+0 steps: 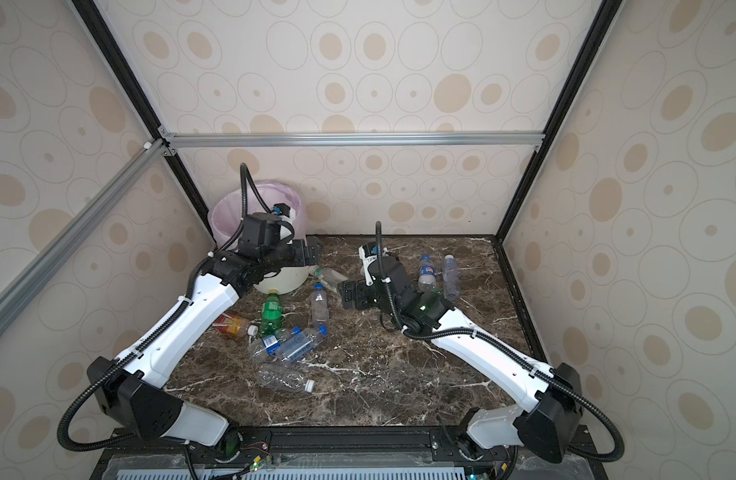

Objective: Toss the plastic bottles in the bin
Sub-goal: 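Lower the left gripper back to the bottle pile while the right gripper withdraws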

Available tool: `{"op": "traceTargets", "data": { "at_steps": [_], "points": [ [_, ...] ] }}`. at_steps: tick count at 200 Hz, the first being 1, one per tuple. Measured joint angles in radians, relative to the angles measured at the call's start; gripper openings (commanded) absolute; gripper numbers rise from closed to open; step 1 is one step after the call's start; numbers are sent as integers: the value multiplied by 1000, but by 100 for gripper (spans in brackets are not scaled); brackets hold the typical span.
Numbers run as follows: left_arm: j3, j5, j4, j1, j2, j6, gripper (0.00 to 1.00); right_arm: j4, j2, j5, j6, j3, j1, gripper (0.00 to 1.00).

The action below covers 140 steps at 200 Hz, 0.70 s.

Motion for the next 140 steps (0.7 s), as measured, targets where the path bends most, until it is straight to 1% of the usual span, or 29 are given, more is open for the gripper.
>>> {"op": "traceTargets", "data": {
  "at_steps": [36, 60, 96, 140],
  "points": [
    [-137, 35, 4, -19, 0, -22, 99, -3, -50, 1, 23, -95, -27, 100],
    [-202, 50, 4, -27, 10, -33, 99, -8, -75, 1, 36, -142, -39, 100],
    [-261, 50, 20, -36, 53, -42, 99, -9, -82, 0, 48, -166, -47, 100],
    [-277, 46, 43, -38, 162, -43, 99, -6, -82, -8, 66, -193, -56, 100]
  ]
}}
